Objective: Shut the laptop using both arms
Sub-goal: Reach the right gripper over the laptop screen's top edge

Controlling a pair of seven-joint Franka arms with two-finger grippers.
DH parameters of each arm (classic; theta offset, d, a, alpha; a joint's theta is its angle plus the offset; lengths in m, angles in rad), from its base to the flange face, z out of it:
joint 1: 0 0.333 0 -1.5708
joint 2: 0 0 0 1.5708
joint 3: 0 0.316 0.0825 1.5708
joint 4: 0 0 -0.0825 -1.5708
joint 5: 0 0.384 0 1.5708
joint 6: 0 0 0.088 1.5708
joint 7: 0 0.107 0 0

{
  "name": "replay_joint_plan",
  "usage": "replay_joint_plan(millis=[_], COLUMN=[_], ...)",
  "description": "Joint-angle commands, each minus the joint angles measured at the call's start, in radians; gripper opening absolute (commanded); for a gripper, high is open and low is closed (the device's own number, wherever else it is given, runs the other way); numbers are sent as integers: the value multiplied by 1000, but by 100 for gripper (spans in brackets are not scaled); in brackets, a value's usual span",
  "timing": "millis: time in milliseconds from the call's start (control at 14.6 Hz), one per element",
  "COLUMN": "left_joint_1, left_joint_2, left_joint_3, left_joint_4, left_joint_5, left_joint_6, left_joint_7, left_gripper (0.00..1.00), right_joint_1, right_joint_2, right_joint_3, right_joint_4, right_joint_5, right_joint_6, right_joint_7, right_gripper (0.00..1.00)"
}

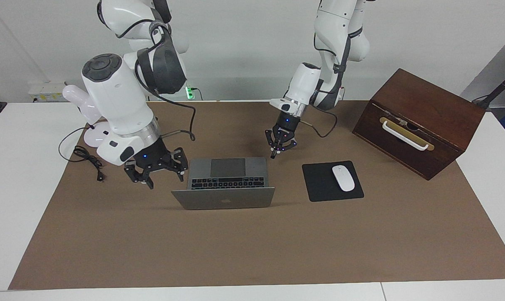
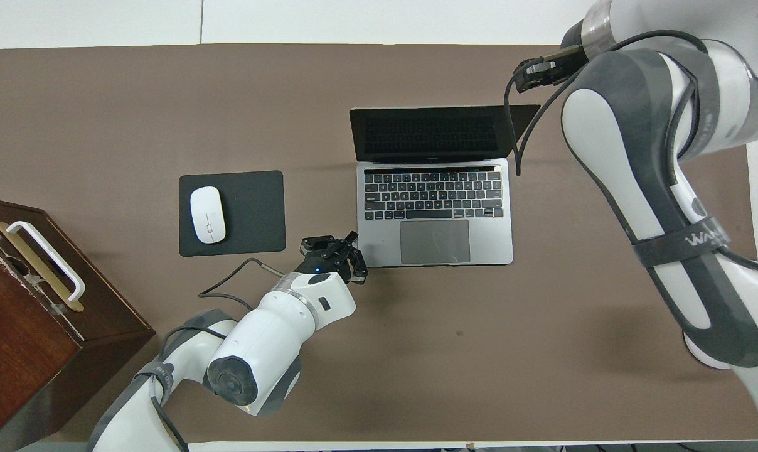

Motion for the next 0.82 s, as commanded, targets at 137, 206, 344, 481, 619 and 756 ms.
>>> replay_joint_plan(millis=[137, 206, 344, 481, 619, 756], left_joint_1=[-39, -41, -44, -59, -65, -67], left_joint_2=[93, 104, 108, 116, 118, 122], left_joint_3=[19, 19, 19, 19, 19, 19], left_joint_4=[43, 44, 47, 43, 40, 35], left_joint_5=[3, 3, 5, 5, 5, 5], left_joint_6=[72, 72, 72, 72, 72, 72], left_joint_7=[14, 16, 16, 19, 19, 26], left_gripper=[0, 0, 0, 0, 0, 0], right_joint_1=[-9, -6, 4, 8, 33, 38], right_joint_2=[118, 141, 197, 214, 239, 253], right_joint_3=[31, 31, 31, 33, 30, 33], right_joint_4=[142, 158, 222, 225, 225, 222], right_joint_5=[-2, -4, -4, -2, -2, 8], right_joint_6=[22, 40, 57, 89, 134, 151], right_joint_7=[-19, -14, -8, 26, 55, 96], right_gripper=[0, 0, 0, 0, 0, 0])
